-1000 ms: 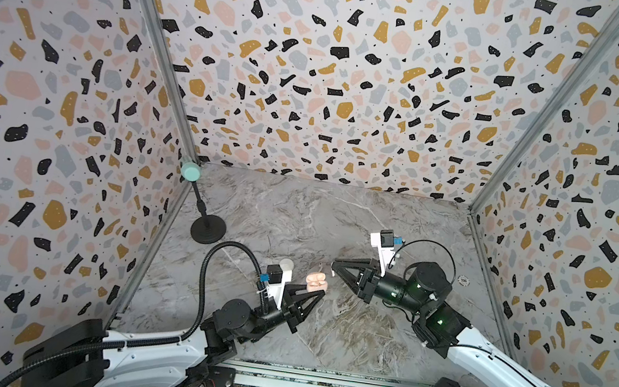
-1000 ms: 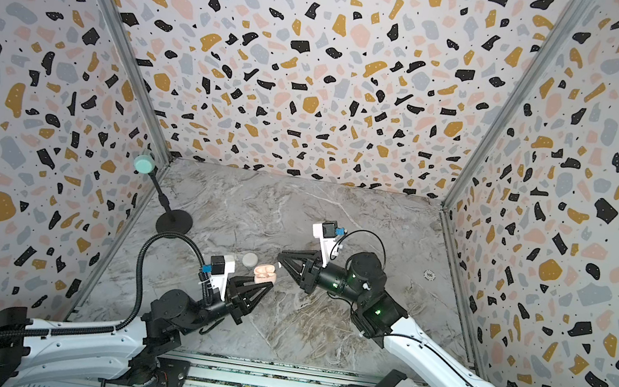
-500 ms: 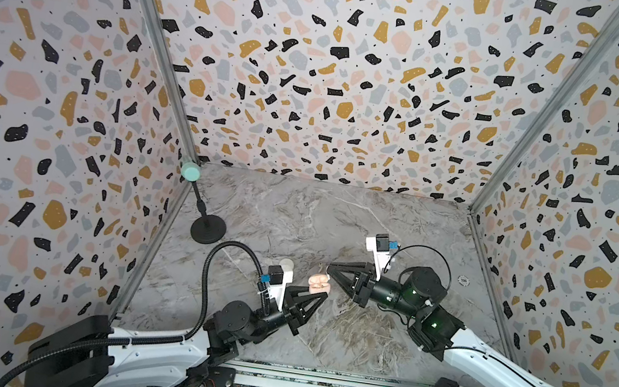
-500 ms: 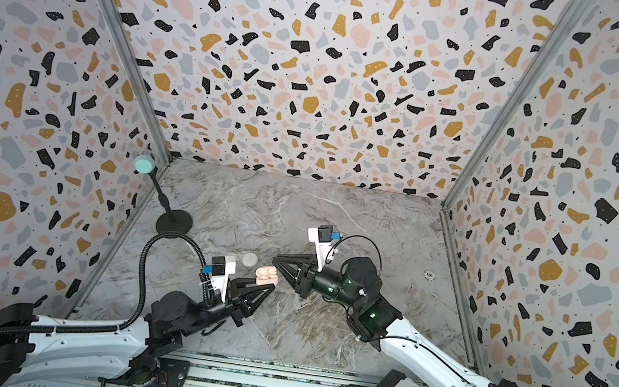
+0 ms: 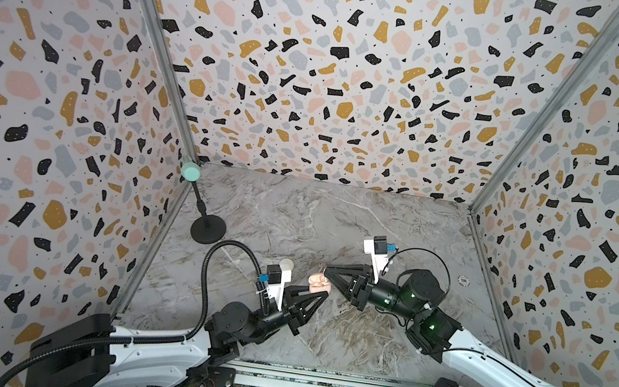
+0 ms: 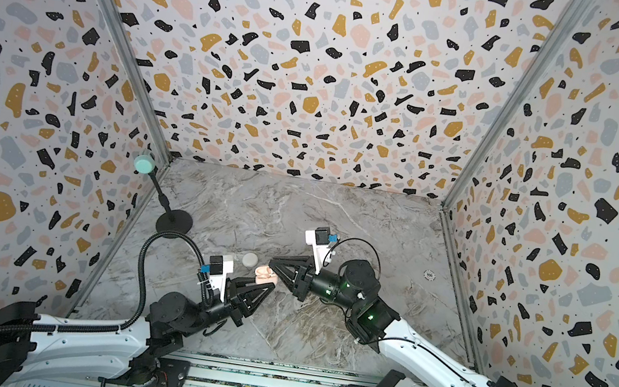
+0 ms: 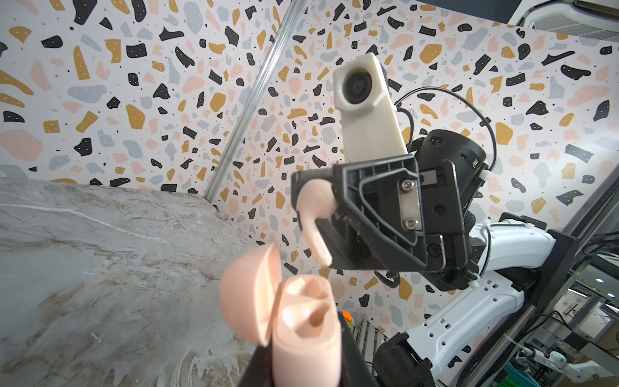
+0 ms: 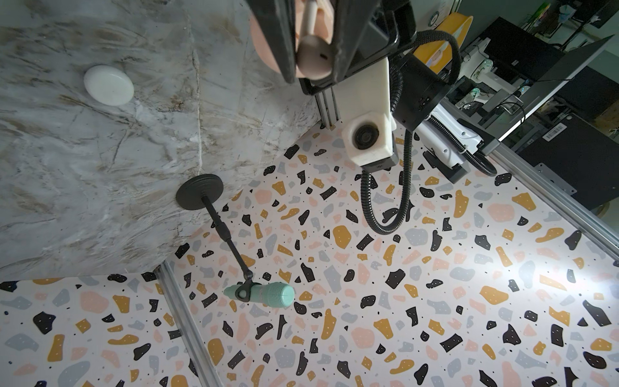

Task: Insert the wireless bluetooth earbuds into the charging case
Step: 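Bring the held earbud over the open pink case in the left gripper, then lower the earbud into the pink case slot with the right gripper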

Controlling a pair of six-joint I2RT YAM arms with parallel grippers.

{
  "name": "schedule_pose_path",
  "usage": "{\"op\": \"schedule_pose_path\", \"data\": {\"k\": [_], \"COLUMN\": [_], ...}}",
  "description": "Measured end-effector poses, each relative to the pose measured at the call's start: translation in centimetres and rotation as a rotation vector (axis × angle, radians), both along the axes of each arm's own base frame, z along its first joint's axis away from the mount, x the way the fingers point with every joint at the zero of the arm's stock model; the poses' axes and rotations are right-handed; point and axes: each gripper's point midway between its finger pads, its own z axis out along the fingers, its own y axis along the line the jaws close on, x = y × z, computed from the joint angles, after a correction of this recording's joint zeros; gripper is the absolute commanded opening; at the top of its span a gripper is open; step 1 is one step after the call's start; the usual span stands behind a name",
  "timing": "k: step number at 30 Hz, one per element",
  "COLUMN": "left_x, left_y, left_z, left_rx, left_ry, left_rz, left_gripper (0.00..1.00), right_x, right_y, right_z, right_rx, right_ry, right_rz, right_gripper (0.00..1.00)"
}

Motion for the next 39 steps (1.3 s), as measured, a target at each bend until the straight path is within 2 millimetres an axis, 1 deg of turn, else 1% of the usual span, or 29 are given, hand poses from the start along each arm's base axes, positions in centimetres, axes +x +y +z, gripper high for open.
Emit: {"op": "schedule_pose_path", "data": {"k": [12,27,39], "left_x": [-0.2,-0.3,-0.5], "left_y": [0.2,0.2,0.1], "left_z": [0.9,1.0,1.0], "left_rx": [-0.047,-0.054,-0.043], "left_ry": [0.004,0.01,-0.01], "left_rz": [-0.006,-0.006,-0.007], "left_gripper": [0.0,0.0,0.0], "right_x": [0.0,-0.2,-1.0], "right_y": [0.1,0.3,0.0], "right_z": [-0.5,-0.6,-0.7], "right_rx": [-0.002,0.01,0.03], "right_ry": [0.003,-0.004,-0.01], "right_rz": [-0.005,-0.001,0.002], "right_gripper": [0.21,0.2,0.19]}}
